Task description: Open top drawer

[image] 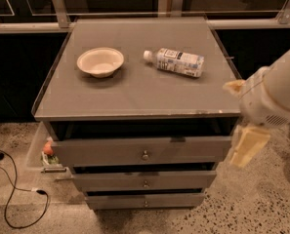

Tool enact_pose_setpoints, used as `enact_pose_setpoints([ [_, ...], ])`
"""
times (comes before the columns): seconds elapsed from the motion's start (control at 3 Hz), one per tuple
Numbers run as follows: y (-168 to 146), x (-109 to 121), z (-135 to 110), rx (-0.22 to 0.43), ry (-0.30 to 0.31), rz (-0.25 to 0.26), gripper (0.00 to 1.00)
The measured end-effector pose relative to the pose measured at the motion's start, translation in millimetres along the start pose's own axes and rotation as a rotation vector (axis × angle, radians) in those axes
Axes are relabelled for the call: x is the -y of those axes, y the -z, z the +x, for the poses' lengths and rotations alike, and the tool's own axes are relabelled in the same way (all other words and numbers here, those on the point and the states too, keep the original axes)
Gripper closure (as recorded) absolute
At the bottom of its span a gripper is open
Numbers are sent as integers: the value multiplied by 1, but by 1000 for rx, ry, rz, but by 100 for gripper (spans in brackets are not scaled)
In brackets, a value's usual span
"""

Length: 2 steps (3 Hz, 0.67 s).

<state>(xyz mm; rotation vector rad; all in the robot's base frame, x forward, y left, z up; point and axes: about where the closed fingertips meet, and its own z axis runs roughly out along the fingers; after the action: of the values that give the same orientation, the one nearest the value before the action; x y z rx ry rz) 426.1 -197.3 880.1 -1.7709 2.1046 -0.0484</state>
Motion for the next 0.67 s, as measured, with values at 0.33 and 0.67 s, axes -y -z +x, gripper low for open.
enact_pose_setpoints([
  [0.33, -50, -23, 20, 38, 64, 14, 0],
  [0.67, -53, -25, 20, 37, 76, 14, 0],
])
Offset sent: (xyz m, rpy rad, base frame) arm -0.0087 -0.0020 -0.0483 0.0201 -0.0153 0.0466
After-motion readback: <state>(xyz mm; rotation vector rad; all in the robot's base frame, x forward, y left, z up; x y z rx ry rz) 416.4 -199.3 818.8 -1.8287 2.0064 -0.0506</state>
